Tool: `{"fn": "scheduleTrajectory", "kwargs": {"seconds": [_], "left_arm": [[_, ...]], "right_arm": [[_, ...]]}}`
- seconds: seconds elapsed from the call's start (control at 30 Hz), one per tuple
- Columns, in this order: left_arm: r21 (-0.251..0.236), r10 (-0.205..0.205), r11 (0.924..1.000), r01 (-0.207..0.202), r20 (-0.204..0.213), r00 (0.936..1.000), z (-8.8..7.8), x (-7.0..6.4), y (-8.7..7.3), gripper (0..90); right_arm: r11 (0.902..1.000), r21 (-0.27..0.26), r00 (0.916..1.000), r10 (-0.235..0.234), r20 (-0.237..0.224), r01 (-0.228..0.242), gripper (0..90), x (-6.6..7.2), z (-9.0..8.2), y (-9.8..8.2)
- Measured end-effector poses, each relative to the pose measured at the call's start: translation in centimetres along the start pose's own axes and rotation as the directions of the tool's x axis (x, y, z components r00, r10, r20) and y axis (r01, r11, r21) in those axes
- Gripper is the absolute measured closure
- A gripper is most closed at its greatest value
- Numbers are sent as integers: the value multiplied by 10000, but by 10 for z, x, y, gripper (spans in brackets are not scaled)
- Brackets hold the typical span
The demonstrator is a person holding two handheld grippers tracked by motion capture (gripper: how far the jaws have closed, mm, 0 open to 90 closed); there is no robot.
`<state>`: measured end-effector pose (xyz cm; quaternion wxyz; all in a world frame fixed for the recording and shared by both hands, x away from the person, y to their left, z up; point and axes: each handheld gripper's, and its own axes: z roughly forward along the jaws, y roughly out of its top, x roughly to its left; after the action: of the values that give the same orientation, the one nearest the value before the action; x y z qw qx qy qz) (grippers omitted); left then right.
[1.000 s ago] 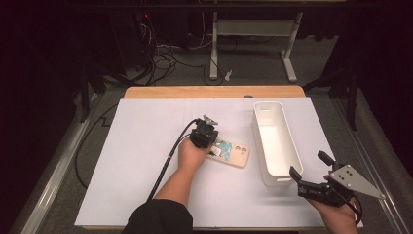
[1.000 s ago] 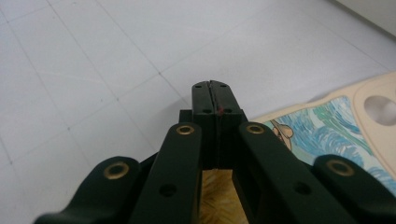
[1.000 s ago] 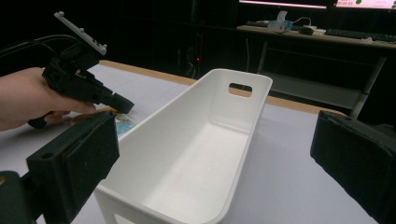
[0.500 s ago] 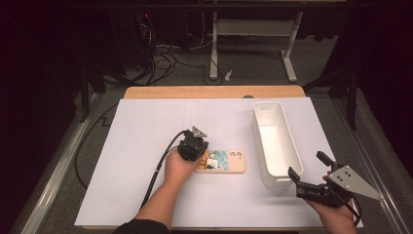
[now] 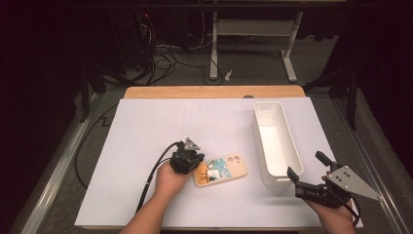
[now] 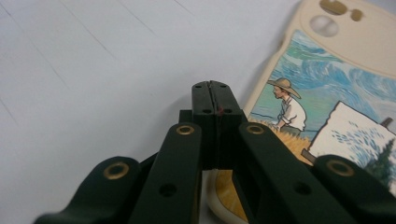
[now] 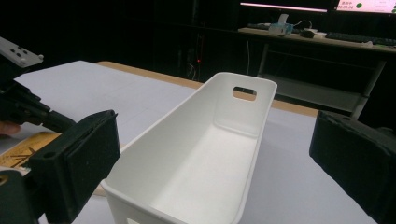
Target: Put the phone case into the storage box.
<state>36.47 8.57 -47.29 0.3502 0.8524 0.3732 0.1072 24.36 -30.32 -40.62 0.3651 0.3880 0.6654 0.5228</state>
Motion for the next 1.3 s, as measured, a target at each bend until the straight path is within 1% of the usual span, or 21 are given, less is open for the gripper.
{"fn": "scheduleTrajectory", "kwargs": {"seconds": [0.07, 0.27, 0.3, 0.33, 0.37, 0.43, 0.53, 0.6, 0.7, 0.73, 0.77, 0.8, 0.87, 0.93, 0.97, 1.1, 1.13, 1.2, 1.23, 1.27, 1.3], "left_arm": [[9, 182, 9998, -182, 144, 9997, -6, -4, -7, 900], [-241, 463, 9987, -456, 296, 9985, -15, -14, -18, 900], [-284, 667, 9974, -659, 267, 9974, -18, -19, -20, 900], [-284, 667, 9974, -659, 267, 9974, -18, -19, -20, 900], [-445, 717, 9965, -702, 325, 9969, -22, -22, -22, 900], [-532, 675, 9964, -655, 363, 9971, -25, -23, -22, 900], [-994, 496, 9940, -457, 372, 9981, -35, -20, -23, 900], [-1371, 258, 9904, -194, 445, 9987, -48, -12, -26, 900], [-1517, 169, 9884, -98, 453, 9988, -55, -7, -31, 899], [-1817, 104, 9833, -19, 459, 9989, -62, -1, -37, 897], [-1817, 104, 9833, -19, 459, 9989, -62, -1, -37, 876], [-2088, 46, 9779, 68, 537, 9985, -67, 3, -44, 835], [-2199, -70, 9753, 209, 638, 9979, -69, 6, -47, 796], [-2426, -230, 9694, 386, 669, 9975, -72, 10, -52, 768], [-2577, -321, 9650, 479, 652, 9974, -74, 11, -53, 687], [-2742, -452, 9597, 619, 670, 9967, -80, 15, -58, 651], [-2825, -527, 9564, 743, 835, 9951, -81, 17, -60, 581], [-2867, -540, 9550, 757, 829, 9951, -82, 17, -61, 553], [-3044, -451, 9502, 667, 774, 9960, -84, 18, -63, 506], [-3044, -451, 9502, 667, 774, 9960, -84, 18, -63, 483], [-3155, -472, 9463, 711, 828, 9954, -86, 19, -64, 452]], "right_arm": [[10000, -1, 10000, -20, -1, 20, 22, 0, 0, 0], [10000, 33, 10000, -32, -3, 32, 22, 1, 1, 0], [10000, 50, 10000, -25, -14, 25, 22, 1, 1, -1], [10000, 60, 10000, -49, -6, 49, 22, 2, 2, -1], [9999, 83, 10000, -58, -5, 58, 22, 2, 2, -1], [9999, 82, 10000, -79, -21, 79, 22, 3, 3, -1], [9999, 113, 9999, -106, -36, 106, 22, 4, 3, -1], [9999, 125, 9999, -107, -32, 107, 22, 4, 3, -1], [9999, 139, 10000, -81, -30, 81, 22, 3, 3, -2], [9999, 139, 10000, -76, -22, 76, 22, 3, 3, -2], [9999, 146, 10000, -54, -20, 54, 22, 3, 3, -2], [9999, 158, 10000, -55, -21, 56, 22, 3, 3, -2], [9998, 160, 10000, -67, -21, 67, 22, 3, 3, -2], [9998, 155, 10000, -90, -21, 90, 22, 3, 4, -2], [9998, 152, 9999, -120, -21, 121, 22, 4, 4, -2], [9997, 181, 9999, -146, -46, 146, 22, 4, 4, -2], [9998, 178, 9999, -120, -41, 121, 22, 4, 4, -2], [9998, 176, 9999, -121, -31, 122, 22, 3, 4, -2], [9998, 173, 9999, -136, -40, 137, 22, 3, 4, -2], [9998, 173, 9999, -136, -40, 137, 22, 3, 4, -2], [9998, 165, 9999, -133, -33, 134, 22, 3, 3, -2]]}}
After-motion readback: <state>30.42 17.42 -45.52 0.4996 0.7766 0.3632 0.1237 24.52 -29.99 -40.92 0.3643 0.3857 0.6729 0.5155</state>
